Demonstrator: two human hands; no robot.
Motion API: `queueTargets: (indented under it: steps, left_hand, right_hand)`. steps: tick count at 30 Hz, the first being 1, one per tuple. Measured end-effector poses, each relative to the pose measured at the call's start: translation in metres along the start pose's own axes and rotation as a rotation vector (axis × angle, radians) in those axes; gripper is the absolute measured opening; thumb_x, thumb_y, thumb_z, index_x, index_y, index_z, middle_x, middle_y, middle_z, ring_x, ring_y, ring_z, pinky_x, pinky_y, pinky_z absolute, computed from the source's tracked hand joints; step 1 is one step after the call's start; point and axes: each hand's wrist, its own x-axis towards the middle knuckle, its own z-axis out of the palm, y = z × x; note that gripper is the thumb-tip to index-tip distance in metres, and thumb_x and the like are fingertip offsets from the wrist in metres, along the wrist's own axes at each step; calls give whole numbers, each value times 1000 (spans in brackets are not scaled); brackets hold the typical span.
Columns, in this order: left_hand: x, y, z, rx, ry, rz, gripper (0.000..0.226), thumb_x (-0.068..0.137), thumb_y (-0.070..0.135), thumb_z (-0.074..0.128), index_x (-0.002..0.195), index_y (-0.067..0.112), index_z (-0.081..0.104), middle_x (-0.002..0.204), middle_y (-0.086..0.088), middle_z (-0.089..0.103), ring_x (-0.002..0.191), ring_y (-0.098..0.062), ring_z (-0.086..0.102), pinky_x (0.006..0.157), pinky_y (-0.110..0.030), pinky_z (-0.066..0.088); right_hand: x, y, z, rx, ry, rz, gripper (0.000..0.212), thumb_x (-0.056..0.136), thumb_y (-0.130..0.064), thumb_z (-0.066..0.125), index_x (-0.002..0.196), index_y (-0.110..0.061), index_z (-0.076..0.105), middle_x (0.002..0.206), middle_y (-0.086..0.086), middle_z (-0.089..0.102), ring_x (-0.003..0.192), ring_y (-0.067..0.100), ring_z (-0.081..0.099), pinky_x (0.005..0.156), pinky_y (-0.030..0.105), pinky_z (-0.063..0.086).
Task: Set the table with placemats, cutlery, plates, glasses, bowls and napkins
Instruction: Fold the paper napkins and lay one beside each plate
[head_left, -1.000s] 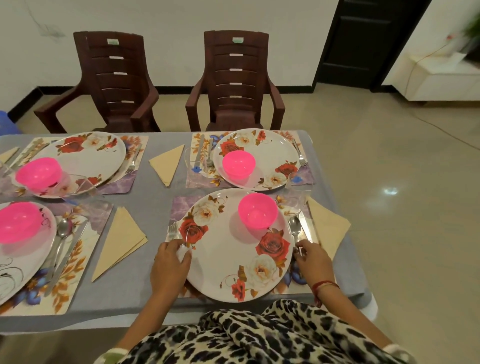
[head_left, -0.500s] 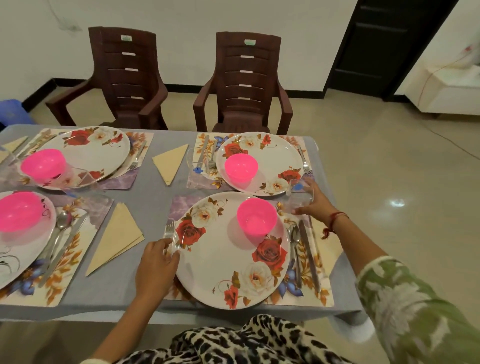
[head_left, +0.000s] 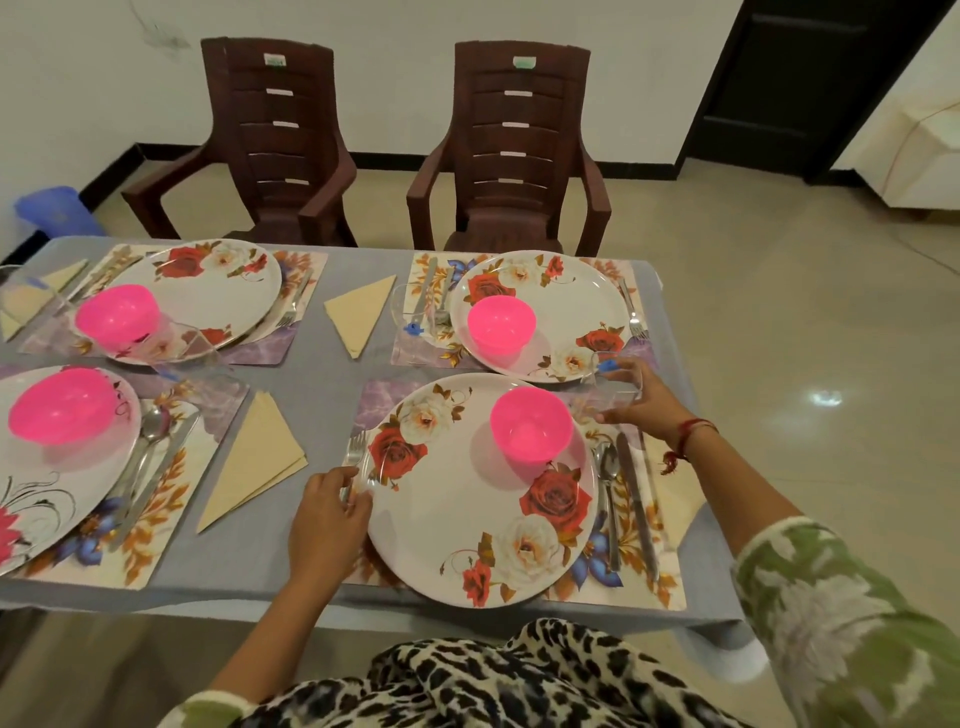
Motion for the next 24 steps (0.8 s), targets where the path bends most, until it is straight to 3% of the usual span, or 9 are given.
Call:
queueTargets:
  steps: [3, 6, 8, 10, 13, 17, 24]
  left_hand:
    - [2, -1, 1, 18, -3, -1, 38, 91, 29, 59, 125, 13, 54, 117, -8, 53, 87, -20, 58, 72, -30, 45]
    - [3, -1, 1, 18, 1, -4, 38, 90, 30, 60, 124, 13, 55, 119, -9, 53, 88, -21, 59, 73, -32, 47]
    - [3, 0, 0, 7, 14, -13, 37, 90, 30, 60, 123, 13, 55, 119, -9, 53, 88, -22, 59, 74, -32, 47]
    - [2, 2, 0, 0, 23, -10, 37, 90, 30, 60, 123, 13, 56, 120, -10, 53, 87, -21, 58, 72, -31, 45]
    - [0, 2, 1, -7, 19, 0, 36, 91, 28, 59, 123, 12, 56, 120, -12, 53, 84, -18, 56, 71, -30, 43]
    - [-1, 4, 1, -3, 12, 7, 35, 91, 27, 59, 123, 11, 56, 119, -12, 53, 83, -18, 55, 71, -30, 42]
    - [1, 5, 0, -10, 5, 32, 37, 90, 27, 61, 123, 11, 56, 120, -12, 53, 81, -17, 56, 72, -31, 43]
  right_hand:
    - [-2, 1, 2, -14, 0, 24, 82, 67, -2, 81, 134, -16, 36, 137, 6, 43, 131, 22, 39, 99, 42, 46]
    - [-19, 2, 1, 4, 44, 68, 92, 70, -4, 80, 143, -20, 27, 137, 2, 35, 123, 16, 35, 103, 36, 36]
    - [-42, 11, 7, 19, 236, 101, 74, 75, -8, 77, 137, -16, 38, 129, 2, 43, 114, 19, 45, 99, 35, 41]
    - [-69, 25, 21, -109, 424, 136, 38, 81, -10, 70, 117, -12, 57, 113, 6, 60, 100, 25, 60, 92, 39, 49]
    - [-103, 44, 51, -404, 422, 179, 12, 87, -12, 60, 96, -10, 68, 93, 10, 68, 85, 25, 62, 77, 33, 50]
    - [-118, 58, 73, -632, 426, 205, 18, 92, -20, 51, 98, -11, 67, 94, 12, 63, 83, 29, 60, 69, 31, 45]
    - [-118, 56, 79, -642, 494, 263, 21, 94, -19, 49, 101, -12, 68, 93, 10, 62, 82, 26, 60, 68, 28, 43]
